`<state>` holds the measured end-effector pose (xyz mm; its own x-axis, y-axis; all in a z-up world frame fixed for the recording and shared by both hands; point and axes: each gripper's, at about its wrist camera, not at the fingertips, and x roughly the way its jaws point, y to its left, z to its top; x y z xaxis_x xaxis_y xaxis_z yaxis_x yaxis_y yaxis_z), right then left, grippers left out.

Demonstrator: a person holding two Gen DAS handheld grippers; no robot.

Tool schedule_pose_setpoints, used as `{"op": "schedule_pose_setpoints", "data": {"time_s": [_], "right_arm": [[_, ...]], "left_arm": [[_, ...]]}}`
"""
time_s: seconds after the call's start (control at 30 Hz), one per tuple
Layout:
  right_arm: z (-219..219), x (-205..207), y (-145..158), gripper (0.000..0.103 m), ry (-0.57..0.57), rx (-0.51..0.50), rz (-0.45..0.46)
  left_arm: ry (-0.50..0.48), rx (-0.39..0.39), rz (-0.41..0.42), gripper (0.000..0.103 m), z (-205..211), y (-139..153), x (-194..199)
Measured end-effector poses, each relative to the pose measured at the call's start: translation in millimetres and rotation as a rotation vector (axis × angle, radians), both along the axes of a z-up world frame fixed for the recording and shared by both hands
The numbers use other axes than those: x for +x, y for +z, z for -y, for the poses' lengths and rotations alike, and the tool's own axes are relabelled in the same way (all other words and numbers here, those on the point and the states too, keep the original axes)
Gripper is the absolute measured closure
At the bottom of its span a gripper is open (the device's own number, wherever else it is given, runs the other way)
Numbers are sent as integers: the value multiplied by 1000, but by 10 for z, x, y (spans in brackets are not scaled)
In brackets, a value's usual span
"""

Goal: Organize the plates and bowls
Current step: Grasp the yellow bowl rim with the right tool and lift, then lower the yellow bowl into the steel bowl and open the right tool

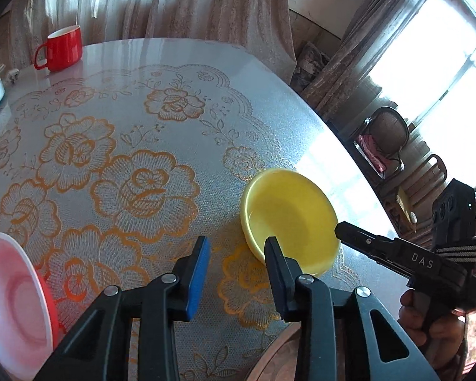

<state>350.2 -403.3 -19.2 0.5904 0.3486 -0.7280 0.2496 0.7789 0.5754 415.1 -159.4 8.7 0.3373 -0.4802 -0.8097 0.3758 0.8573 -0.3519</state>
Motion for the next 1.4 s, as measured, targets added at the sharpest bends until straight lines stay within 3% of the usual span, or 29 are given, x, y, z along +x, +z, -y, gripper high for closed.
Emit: {"op": "schedule_pose_setpoints", "data": {"time_s": [0.1,0.17,0.23,0.5,0.93,1.4], "right_arm": [[-5,60,-78,83,3,-4,-21],[-27,74,-115,89,12,-7,-29],[-57,79,-121,91,18,-9,-17],[-61,-65,-16,93,23,0,26],[-268,-607,516,93,53,-29,156],[-458,-1257,501,93,60,-22,160]], "left_arm": [[-17,1,-52,72,125,-113,119],[-38,14,-86,84,215,-201,168],[-48,4,-90,89,247,-217,153],[-38,-5,-39,90,101,-28,-53],[-43,-14,96,89,-172,443,-762],[-42,-5,112,90,-327,493,-1372]]}}
